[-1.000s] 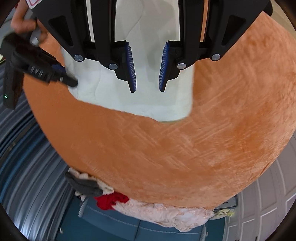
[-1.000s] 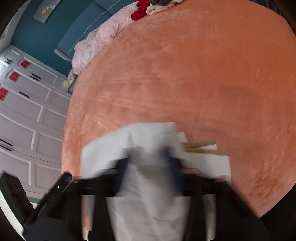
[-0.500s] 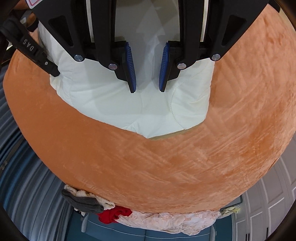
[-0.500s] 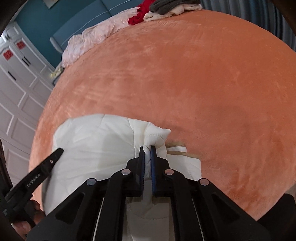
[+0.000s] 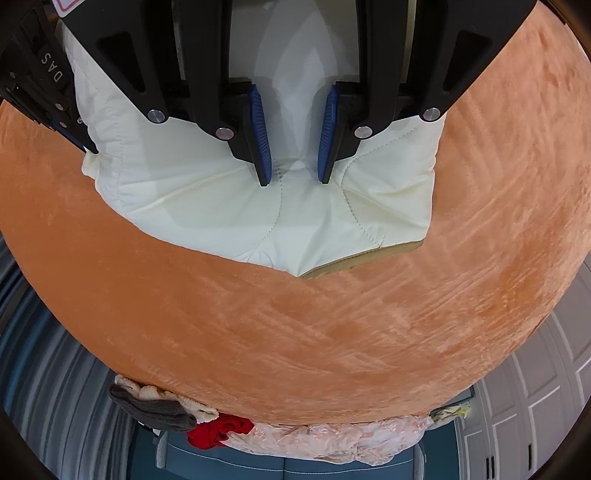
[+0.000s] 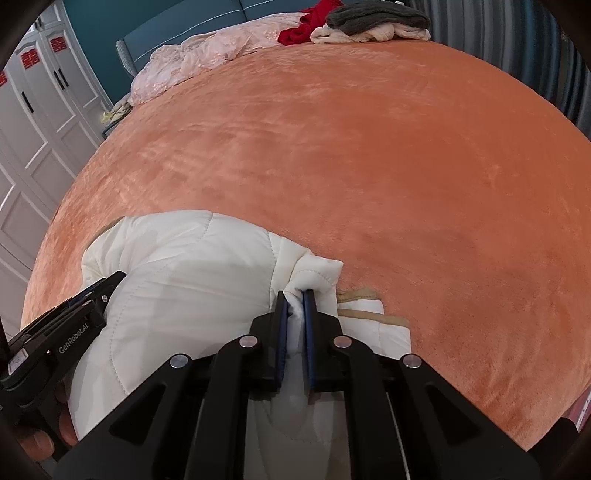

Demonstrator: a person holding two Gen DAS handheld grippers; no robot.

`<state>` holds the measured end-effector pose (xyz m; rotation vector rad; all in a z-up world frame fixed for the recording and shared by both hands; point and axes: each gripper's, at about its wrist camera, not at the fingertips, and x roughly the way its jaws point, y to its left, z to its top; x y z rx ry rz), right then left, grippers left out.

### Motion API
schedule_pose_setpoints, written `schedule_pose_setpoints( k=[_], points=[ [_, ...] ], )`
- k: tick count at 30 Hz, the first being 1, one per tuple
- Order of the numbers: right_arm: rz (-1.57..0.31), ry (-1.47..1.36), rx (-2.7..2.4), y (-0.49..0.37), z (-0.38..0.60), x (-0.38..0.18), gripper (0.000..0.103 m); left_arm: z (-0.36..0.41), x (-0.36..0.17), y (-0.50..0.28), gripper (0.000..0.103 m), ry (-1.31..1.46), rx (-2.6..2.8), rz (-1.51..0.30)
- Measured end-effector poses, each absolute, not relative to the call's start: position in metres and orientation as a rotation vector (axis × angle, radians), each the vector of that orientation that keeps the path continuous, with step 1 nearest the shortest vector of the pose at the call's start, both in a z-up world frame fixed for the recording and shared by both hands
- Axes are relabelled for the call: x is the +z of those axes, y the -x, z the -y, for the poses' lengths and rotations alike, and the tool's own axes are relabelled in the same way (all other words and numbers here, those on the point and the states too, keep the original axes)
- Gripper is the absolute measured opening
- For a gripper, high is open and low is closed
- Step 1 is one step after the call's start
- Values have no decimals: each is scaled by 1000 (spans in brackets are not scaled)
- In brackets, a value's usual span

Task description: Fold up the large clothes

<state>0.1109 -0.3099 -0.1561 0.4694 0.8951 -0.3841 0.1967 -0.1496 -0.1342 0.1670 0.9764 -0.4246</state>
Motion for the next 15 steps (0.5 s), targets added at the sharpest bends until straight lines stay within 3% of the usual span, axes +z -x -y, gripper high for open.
schedule_pose_setpoints(
  k=[15],
  points=[
    [-864,-470,-380,-113,308,-163,8,157,-143,-196,25,-198,-392,-958]
  ],
)
